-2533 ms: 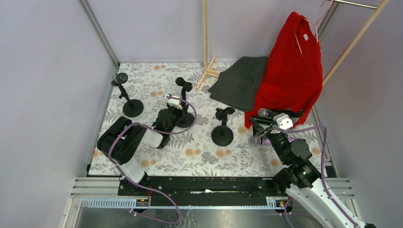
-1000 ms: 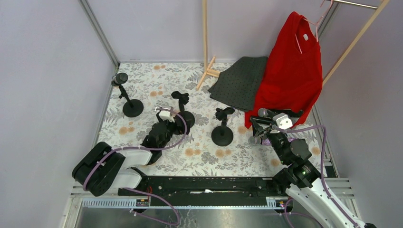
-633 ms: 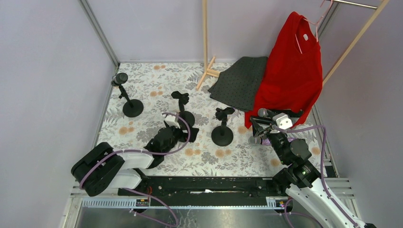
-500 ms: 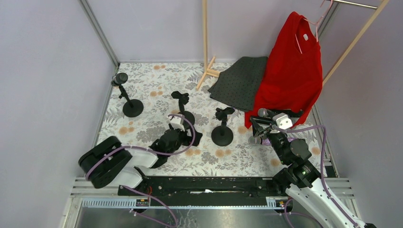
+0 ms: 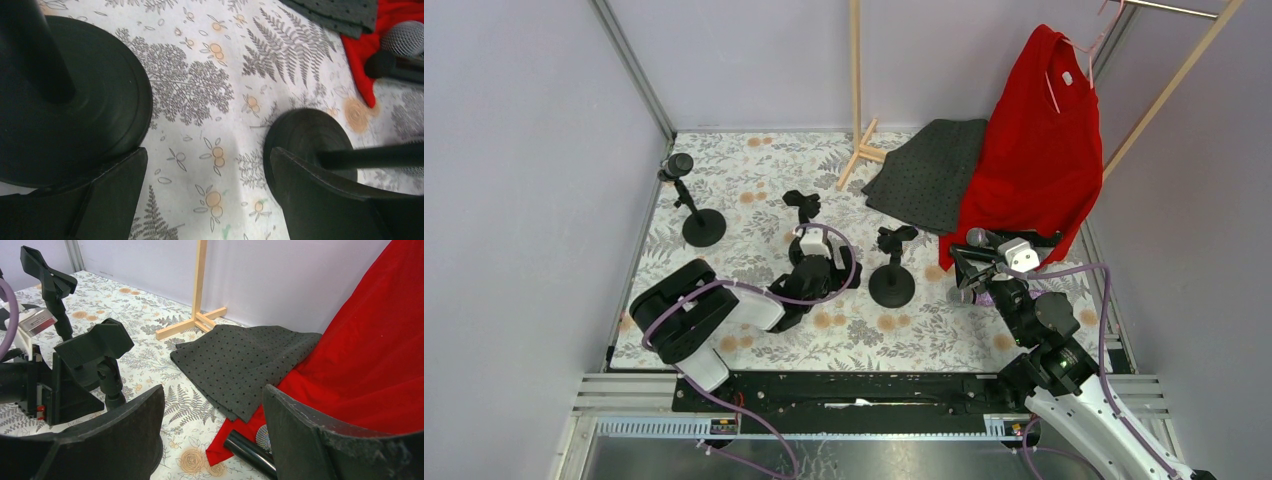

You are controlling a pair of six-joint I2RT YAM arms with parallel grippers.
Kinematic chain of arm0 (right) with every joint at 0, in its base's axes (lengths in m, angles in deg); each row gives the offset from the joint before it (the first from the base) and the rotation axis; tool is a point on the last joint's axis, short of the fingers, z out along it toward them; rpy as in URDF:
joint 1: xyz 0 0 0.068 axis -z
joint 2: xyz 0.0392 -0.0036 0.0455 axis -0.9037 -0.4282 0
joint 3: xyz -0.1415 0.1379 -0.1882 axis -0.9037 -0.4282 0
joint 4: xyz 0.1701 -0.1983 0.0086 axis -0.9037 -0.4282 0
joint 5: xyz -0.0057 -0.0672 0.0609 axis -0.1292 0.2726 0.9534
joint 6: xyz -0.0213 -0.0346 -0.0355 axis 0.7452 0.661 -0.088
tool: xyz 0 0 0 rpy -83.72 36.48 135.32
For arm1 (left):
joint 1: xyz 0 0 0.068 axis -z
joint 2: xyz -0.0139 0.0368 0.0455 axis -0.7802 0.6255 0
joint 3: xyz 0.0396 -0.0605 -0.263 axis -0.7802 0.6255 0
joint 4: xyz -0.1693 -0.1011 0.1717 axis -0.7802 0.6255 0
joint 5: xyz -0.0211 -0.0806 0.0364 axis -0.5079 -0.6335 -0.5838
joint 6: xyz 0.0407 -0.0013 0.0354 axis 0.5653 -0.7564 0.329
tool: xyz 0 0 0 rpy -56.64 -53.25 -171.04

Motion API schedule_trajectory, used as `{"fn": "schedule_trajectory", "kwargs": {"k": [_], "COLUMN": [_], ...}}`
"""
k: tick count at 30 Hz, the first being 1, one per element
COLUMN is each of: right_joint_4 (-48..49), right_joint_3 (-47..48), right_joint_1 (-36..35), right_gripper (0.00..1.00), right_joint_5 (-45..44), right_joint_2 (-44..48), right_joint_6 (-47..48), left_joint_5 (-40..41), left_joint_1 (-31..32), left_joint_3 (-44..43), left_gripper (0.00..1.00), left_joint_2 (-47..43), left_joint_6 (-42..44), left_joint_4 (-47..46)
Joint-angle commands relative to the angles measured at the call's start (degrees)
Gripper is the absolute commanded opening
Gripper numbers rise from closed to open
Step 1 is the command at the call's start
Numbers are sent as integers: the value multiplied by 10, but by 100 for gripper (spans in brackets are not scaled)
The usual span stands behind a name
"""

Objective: Attach the microphones to the stand

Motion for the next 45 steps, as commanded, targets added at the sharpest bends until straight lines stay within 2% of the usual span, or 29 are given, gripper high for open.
{"fn": "schedule_trajectory", "kwargs": {"k": [1, 6, 11, 15, 18, 22, 26, 31, 35, 41, 45], "right_joint_4": [13, 13, 13, 13, 13, 13, -7, -74, -179, -224, -278], "right_joint_3": [2, 3, 2, 3, 5, 17, 57, 128, 196, 225, 251], "right_joint_1": [0, 0, 0, 0, 0, 0, 0, 0, 0, -1, 0], "right_gripper": [77, 77, 77, 77, 77, 77, 81, 80, 82, 82, 81], "right_joint_5": [-1, -1, -4, -6, -12, -42, -128, -152, -173, -138, -159], "right_joint_2": [-1, -2, -3, -4, -7, -13, -52, -140, -208, -221, -227], "right_joint_6": [1, 1, -1, -4, -8, -27, -105, -176, -239, -258, -299], "left_joint_5": [63, 57, 66, 26, -25, -50, -71, -75, -87, -98, -86], "left_joint_1": [-21, -69, -94, -94, -64, -6, 43, 97, 123, 134, 134], "left_joint_3": [-27, -16, -15, 0, 38, 87, 128, 141, 138, 65, 22], "left_gripper": [98, 98, 98, 99, 98, 98, 98, 98, 98, 99, 99], "left_joint_2": [14, 10, 4, -16, -50, -97, -113, -79, -15, 34, 56], "left_joint_6": [-20, -28, -1, 37, 77, 114, 134, 177, 221, 280, 294], "left_joint_4": [81, 100, 111, 59, -33, -156, -263, -374, -498, -500, -500]}}
